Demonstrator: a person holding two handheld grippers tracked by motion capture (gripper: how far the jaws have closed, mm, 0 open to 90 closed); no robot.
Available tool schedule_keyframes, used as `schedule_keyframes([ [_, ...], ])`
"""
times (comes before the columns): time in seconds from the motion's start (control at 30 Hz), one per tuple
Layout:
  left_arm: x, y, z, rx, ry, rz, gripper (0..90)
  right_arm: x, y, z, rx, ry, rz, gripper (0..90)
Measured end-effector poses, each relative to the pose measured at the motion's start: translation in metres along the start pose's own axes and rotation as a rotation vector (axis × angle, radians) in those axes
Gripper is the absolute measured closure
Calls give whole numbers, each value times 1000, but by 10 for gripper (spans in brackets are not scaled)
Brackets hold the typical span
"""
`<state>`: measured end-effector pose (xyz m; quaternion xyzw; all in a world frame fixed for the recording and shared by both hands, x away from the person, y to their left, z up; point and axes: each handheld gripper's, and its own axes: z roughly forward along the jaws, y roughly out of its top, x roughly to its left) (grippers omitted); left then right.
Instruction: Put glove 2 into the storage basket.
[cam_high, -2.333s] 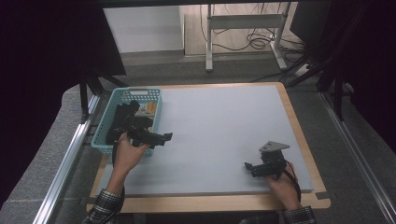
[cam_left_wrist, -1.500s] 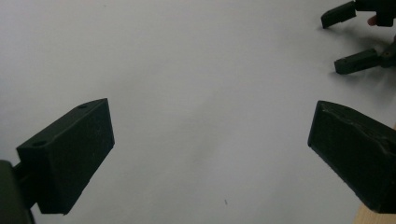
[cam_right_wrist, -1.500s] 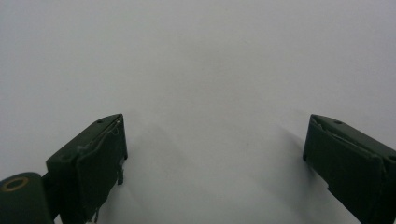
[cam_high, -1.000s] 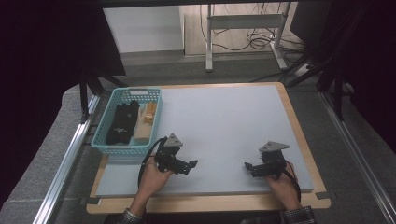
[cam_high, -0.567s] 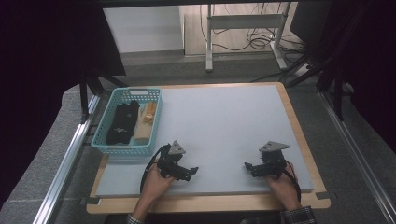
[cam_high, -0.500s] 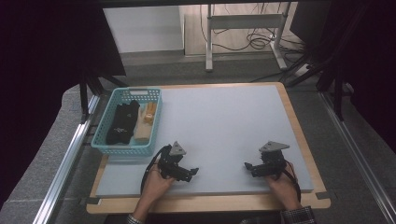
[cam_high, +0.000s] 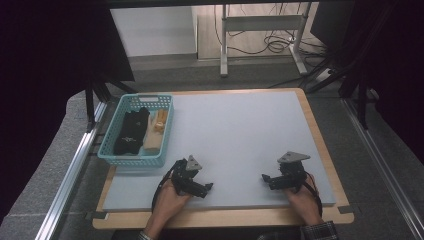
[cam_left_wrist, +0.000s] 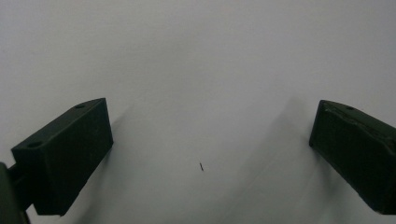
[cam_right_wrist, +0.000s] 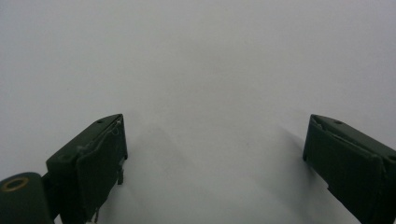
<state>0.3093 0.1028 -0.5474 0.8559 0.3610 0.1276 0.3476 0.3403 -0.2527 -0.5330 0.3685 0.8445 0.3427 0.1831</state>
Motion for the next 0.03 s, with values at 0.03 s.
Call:
schedule_keyframes([
  [0.03, 0, 0, 0, 0, 0, 0, 0, 0, 0, 0, 0, 2, 2, 61],
])
